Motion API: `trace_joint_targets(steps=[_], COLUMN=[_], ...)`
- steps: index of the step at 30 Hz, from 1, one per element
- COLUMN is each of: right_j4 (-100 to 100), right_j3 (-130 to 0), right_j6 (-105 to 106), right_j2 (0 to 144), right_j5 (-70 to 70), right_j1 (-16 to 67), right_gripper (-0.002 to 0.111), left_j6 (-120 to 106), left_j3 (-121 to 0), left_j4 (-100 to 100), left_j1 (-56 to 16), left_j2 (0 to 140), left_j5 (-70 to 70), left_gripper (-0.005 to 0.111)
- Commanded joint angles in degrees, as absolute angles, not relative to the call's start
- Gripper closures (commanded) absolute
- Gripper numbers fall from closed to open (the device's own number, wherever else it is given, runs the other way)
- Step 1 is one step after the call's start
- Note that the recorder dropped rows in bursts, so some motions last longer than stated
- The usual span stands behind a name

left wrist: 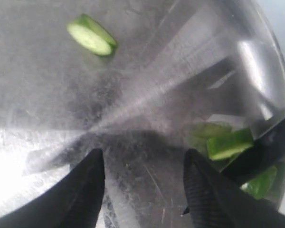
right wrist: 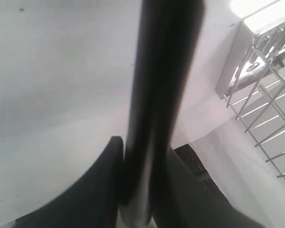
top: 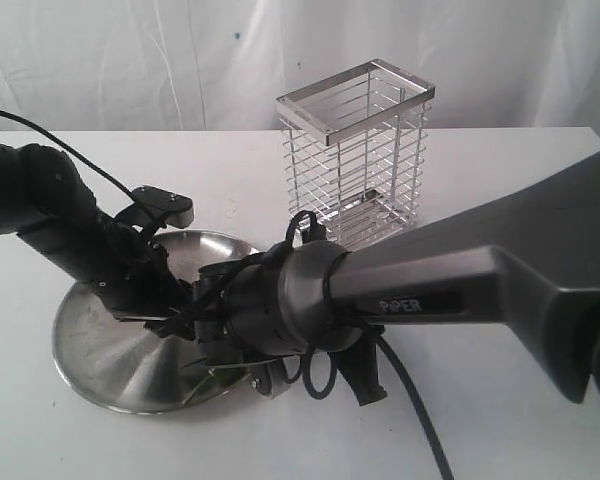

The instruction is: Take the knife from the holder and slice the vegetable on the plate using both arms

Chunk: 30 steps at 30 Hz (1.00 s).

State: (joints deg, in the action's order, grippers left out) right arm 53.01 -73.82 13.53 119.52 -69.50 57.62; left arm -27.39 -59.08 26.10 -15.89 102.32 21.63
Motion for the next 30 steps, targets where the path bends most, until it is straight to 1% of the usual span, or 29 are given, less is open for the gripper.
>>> trace_joint_targets(steps=[1, 6, 12, 21, 30], right_j4=[53.6, 53.5, 52.4, 51.0, 51.0], right_j3=[-74.0, -74.0, -74.8, -74.8, -74.8], right_j6=[14.4, 14.4, 15.0, 15.2, 15.7], right_j2=[119.6, 119.6, 119.6, 119.6, 119.6], right_j5=[-70.0, -70.0, -70.0, -70.0, -70.0], right_j1=[57.7, 58.1, 60.5, 62.3, 62.4], right_gripper=[0.108, 0.108, 0.108, 0.108, 0.108], left_j6=[-28.2, -28.2, -28.2, -28.3, -28.3], left_j3=[-58.7, -58.7, -58.7, -58.7, -58.7], left_j4=[26.8, 26.8, 26.7, 26.6, 26.1], left_j1=[-16.1, -16.1, -16.1, -16.1, -16.1], left_j2=[101.4, 99.1, 97.0, 97.0, 97.6], left_j5=[25.9, 26.2, 26.8, 32.4, 39.9], left_gripper=[0.049, 0.049, 0.049, 0.049, 0.049])
